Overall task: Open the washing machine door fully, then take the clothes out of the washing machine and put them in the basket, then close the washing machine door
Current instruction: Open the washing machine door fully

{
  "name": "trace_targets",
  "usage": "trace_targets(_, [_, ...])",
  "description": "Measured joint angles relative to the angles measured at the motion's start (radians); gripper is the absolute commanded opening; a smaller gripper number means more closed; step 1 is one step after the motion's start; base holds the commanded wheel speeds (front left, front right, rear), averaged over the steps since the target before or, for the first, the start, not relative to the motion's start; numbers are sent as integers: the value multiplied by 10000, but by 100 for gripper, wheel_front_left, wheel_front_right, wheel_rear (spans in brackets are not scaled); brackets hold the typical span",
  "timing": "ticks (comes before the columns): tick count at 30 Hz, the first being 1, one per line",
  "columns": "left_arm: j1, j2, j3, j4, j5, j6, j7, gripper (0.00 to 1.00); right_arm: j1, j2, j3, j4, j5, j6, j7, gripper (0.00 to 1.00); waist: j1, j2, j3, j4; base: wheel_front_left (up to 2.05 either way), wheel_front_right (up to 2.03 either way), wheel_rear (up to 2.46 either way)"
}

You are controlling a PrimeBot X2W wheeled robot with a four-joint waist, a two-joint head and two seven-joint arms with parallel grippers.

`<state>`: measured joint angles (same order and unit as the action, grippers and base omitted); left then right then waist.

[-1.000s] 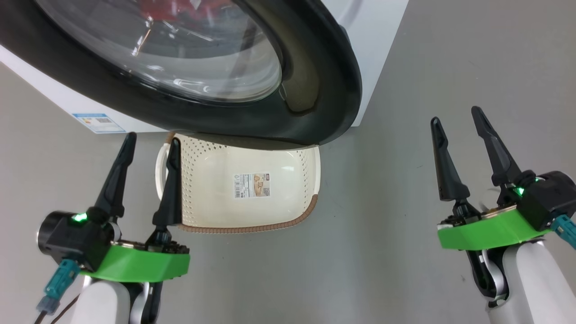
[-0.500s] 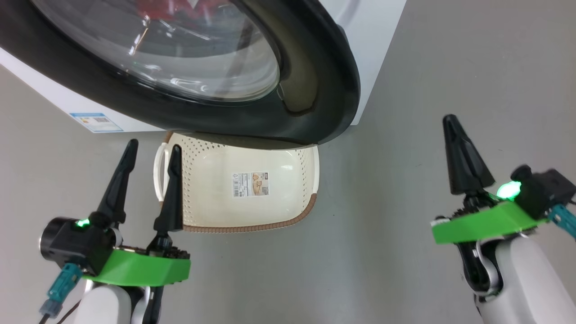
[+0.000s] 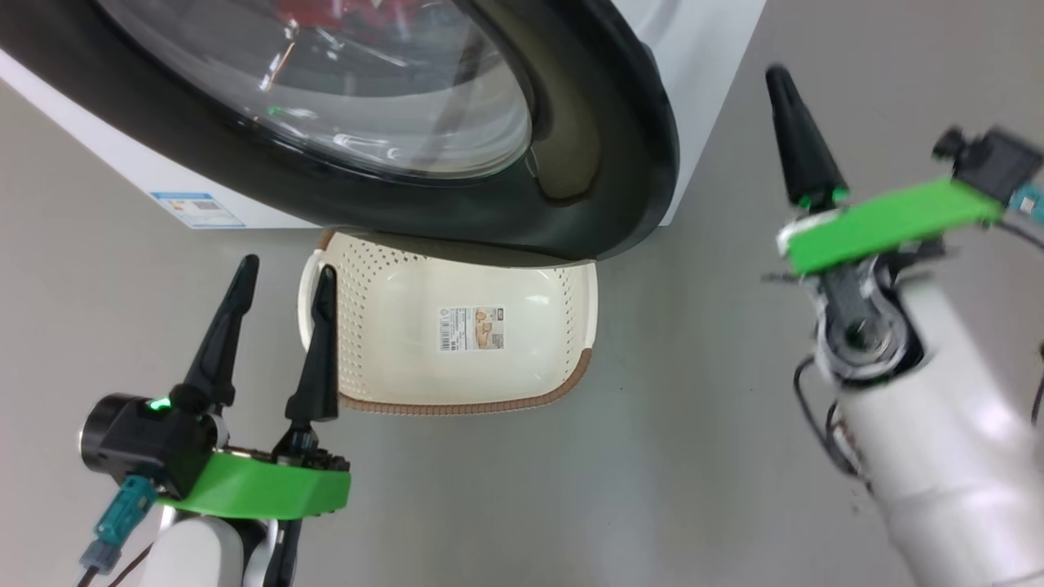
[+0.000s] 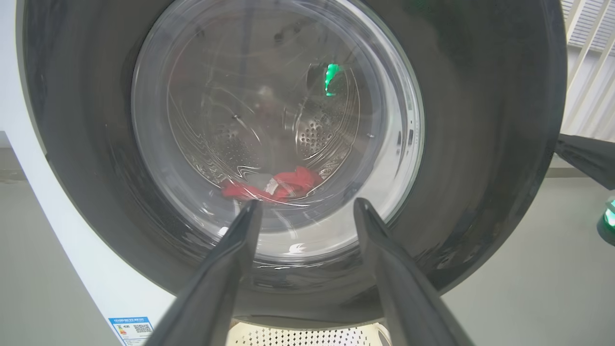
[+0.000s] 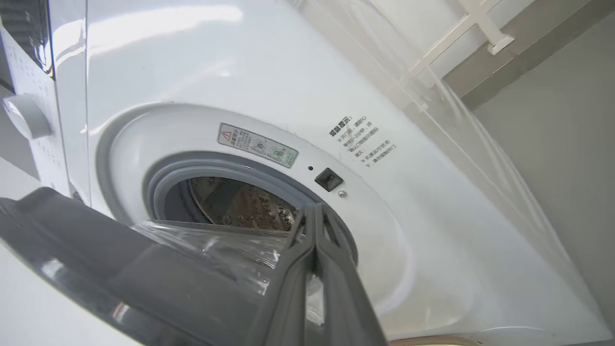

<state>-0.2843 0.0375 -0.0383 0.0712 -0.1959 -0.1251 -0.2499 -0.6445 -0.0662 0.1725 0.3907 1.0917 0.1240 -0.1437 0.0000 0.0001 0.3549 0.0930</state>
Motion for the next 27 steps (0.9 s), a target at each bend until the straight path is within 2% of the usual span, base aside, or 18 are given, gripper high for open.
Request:
trace_targets(4, [-4, -2, -6, 48, 0, 0, 0, 100, -880, -353, 0, 81, 2142, 0, 1450, 0, 0, 0, 49, 134, 0, 0, 0])
trace_targets(8, [-8, -6, -31, 155, 0, 0, 0, 100, -1476, -441, 69, 571, 3847, 0, 3350, 0, 0, 0, 51, 230, 0, 0, 0])
trace_targets(14, [-11, -17, -92, 203, 0, 0, 0, 100, -2348, -462, 27, 1931, 5636, 0, 5877, 0, 0, 0, -18, 299, 0, 0, 0])
trace_targets(20, [-13, -19, -115, 238, 0, 0, 0, 100, -3141, -558, 290, 2711, 6268, 0, 7854, 0, 0, 0, -24, 333, 0, 0, 0])
trace_targets(27, [-12, -23, -113, 376, -2, 0, 0, 100, -3202, -604, 481, 2638, 6264, -2, 8621, 0, 0, 0, -219, 355, 0, 0, 0])
